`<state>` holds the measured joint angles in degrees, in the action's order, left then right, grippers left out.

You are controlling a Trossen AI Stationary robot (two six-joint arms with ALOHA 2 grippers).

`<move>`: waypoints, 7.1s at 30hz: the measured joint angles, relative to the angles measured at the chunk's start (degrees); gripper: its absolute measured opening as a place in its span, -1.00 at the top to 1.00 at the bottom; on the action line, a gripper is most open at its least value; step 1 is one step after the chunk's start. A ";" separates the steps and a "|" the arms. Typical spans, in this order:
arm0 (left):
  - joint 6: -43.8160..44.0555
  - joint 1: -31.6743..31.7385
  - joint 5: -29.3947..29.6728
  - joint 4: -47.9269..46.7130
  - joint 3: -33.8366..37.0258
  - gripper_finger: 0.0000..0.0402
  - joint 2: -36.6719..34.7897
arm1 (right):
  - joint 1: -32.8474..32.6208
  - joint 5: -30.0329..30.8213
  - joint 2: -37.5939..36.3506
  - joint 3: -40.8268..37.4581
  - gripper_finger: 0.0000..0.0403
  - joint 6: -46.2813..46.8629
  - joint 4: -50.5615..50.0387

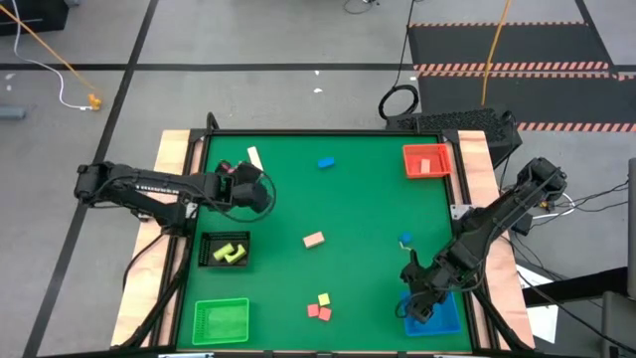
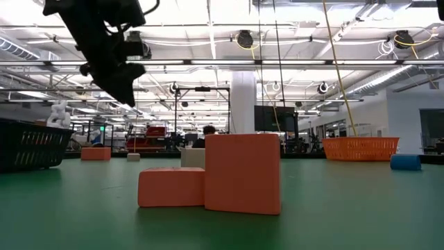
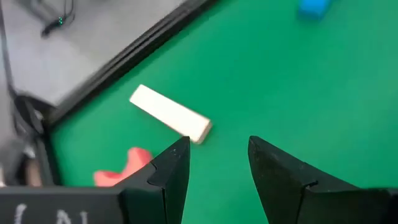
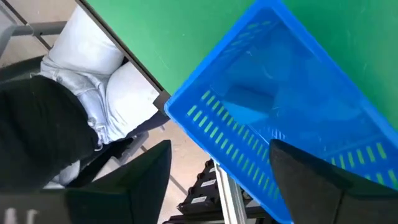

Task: Sort & place blocks by color
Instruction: Put the top orange wooden block into the green basket, then put the bottom blue wooden block into the blue basket

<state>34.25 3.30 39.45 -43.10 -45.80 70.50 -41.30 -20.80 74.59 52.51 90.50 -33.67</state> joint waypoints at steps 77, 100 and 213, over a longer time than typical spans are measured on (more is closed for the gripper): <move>-30.29 32.50 -26.71 -1.98 -0.17 0.78 -1.70 | 22.56 29.85 0.02 0.00 -0.34 -50.83 1.06; 4.01 -16.91 -37.23 19.60 -0.31 0.78 -12.16 | 26.10 45.70 0.02 -0.02 -0.34 -40.60 -8.95; 9.49 -29.99 -49.08 31.61 -0.22 0.25 1.84 | 27.17 26.93 11.26 -8.81 0.11 -97.46 -16.07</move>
<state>43.75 -26.70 -9.63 -11.49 -46.02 72.34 -14.13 6.12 85.85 43.70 -6.97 -49.74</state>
